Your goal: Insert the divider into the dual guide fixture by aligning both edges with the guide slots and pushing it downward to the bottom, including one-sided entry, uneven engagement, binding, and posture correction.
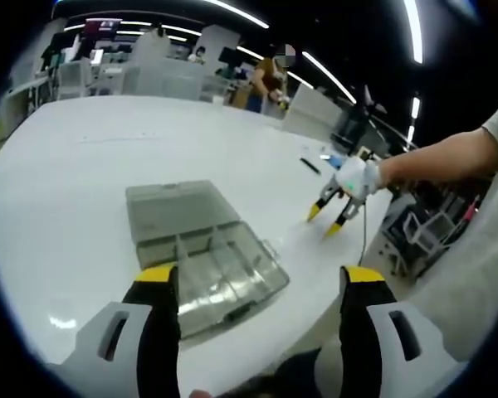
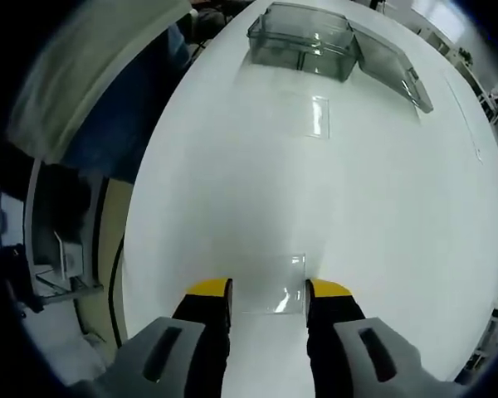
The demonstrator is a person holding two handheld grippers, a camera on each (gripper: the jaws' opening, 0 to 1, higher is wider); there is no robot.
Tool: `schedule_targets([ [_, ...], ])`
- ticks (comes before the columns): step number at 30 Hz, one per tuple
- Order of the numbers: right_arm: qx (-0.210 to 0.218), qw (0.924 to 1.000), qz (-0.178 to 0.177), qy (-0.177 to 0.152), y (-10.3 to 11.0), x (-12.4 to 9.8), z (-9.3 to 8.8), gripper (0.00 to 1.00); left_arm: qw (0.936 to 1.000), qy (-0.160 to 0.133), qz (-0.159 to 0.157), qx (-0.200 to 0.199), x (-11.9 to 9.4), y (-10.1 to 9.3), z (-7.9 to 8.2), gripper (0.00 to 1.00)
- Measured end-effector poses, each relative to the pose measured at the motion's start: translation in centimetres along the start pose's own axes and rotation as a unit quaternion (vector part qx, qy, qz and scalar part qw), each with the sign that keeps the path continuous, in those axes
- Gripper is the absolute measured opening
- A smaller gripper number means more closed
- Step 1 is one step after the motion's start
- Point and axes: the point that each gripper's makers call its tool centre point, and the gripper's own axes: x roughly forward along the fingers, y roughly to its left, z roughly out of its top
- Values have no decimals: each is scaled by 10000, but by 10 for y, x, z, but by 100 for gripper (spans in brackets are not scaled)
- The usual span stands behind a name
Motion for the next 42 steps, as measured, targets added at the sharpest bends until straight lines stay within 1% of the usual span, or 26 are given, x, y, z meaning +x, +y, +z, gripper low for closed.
schedule_targets([
  [2,66,10000,-11,-18,0,0,1,28,10000,-8,2,-7,0,-1,0,76],
  [4,31,10000,-4,-27,0,0,0,28,10000,-14,5,-17,0,-1,0,76],
  [5,122,9999,-8,-51,-1,0,0,28,10000,-23,8,-18,-1,-1,0,76],
  [8,129,9999,-6,-37,0,-1,2,28,10000,-37,17,-27,-1,-1,0,76],
  [10,216,9998,-13,-53,0,0,2,27,10000,-57,28,-37,-1,-1,1,75],
  [11,317,9995,-18,-86,-1,0,2,27,10000,-60,27,-44,-1,-1,2,75],
  [13,711,9973,-1,-172,-1,0,3,27,10000,-56,31,-69,0,-1,2,75],
  [14,755,9970,1,-163,-3,0,3,27,10000,-52,26,-75,1,-2,2,75],
  [15,690,9975,-4,-145,-3,0,3,27,10000,-50,15,-74,1,-3,2,75],
  [16,832,9964,-14,-157,-2,0,4,27,10000,-43,-4,-61,3,-4,2,75],
  [17,1071,9940,-26,-228,-2,0,5,27,10000,-37,-11,-55,3,-5,2,75],
  [18,1174,9927,-37,-280,-3,0,6,27,10000,-40,-17,-54,4,-5,2,75],
  [19,1181,9926,-39,-290,-3,-1,6,27,10000,-55,-26,-57,4,-6,3,75],
  [21,1441,9888,-52,-382,-4,0,6,27,10000,-63,-31,-57,5,-6,4,75],
  [22,1445,9888,-58,-372,-4,0,6,27,10000,-58,-34,-56,6,-6,4,75],
  [25,1768,9828,-34,-534,-2,-1,12,27,10000,-49,-48,-51,7,-7,4,75],
  [35,2043,9773,-106,-551,-3,-2,13,26,9999,-16,-117,-43,11,-12,2,75],
  [39,2072,9767,-97,-561,0,-4,20,26,9999,-23,-133,-49,11,-12,3,74],
  [42,2213,9730,-116,-647,-2,-7,25,26,9999,-4,-141,-41,12,-12,3,74],
])
